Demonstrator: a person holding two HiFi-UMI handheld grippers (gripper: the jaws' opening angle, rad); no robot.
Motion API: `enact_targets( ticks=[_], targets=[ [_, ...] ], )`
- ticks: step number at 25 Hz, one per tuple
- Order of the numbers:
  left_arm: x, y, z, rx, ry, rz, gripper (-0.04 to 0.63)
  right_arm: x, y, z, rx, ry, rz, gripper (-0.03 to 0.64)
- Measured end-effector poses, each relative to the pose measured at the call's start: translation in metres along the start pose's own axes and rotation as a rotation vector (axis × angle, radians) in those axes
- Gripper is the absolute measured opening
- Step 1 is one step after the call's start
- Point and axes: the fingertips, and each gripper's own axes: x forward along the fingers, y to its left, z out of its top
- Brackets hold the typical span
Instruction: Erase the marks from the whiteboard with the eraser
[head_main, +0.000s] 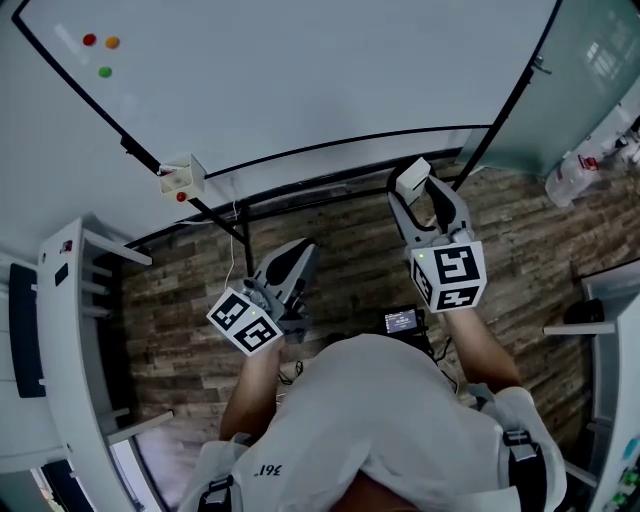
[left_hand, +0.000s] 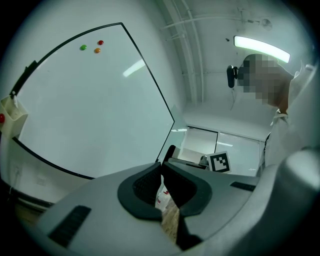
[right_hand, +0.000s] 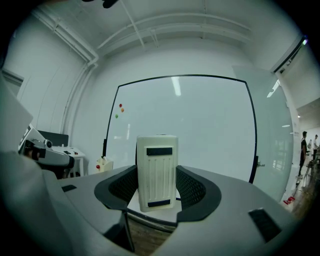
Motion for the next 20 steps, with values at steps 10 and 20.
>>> enact_targets(
  ticks=[10,20],
  targets=[
    [0.025,-0.005,-0.014,-0.005,0.004,0.036,0.008,-0.004,-0.031,-0.018,0.02,0.027,0.035,0.25],
    [0.035,-0.007,-0.018,-0.003,0.012,0.059,0.008,-0.003,-0.047,-0.025,0.032,0.045,0.05,0.25]
  ],
)
